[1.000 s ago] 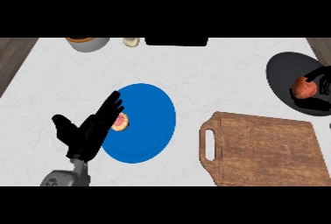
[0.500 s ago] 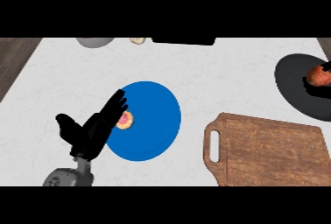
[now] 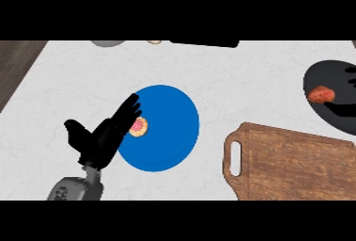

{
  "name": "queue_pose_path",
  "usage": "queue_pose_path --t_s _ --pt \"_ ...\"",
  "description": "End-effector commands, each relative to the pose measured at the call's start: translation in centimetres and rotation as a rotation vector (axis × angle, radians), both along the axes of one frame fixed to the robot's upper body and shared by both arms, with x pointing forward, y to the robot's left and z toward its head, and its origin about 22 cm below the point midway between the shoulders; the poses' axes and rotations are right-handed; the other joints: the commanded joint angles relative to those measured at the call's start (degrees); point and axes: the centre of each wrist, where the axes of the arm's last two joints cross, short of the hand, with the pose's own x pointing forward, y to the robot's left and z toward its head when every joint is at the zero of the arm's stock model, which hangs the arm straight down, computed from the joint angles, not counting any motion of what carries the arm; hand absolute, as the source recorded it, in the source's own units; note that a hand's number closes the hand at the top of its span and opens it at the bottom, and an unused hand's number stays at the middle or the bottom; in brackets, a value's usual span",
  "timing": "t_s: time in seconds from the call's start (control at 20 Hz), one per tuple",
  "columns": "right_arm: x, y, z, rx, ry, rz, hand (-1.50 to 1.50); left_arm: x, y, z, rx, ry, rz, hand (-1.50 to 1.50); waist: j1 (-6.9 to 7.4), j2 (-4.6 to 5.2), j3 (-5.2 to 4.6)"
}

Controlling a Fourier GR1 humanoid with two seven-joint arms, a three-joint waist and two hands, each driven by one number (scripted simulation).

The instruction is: Pick the sweet potato from the cutting board and place it in the pan

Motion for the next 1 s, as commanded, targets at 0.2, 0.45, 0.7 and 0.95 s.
queue_pose_path --t_s 0.2,0.45,0.7,0.95 --pt "1.4 1.6 0.2 0.288 -0.127 0.112 -1.5 0.4 -0.1 0.1 -0.003 0.002 0.022 0.0 -1.37 -0.32 0.27" --pt "0.0 -0.9 1.0 0.494 -0.214 0.128 -1.5 -0.2 0.4 -0.3 0.018 0.013 0.026 0.0 -1.89 -0.43 0.23" --pt "-1.9 -3.4 1.2 0.644 -0.148 0.17 -1.5 0.4 0.5 0.1 -0.015 0.008 0.03 0.0 -2.21 -0.38 0.19" --pt "-4.1 -5.7 1.4 0.687 -0.1 0.271 -1.5 0.3 0.7 0.1 -0.017 -0.007 0.032 0.0 -2.1 -0.28 0.31"
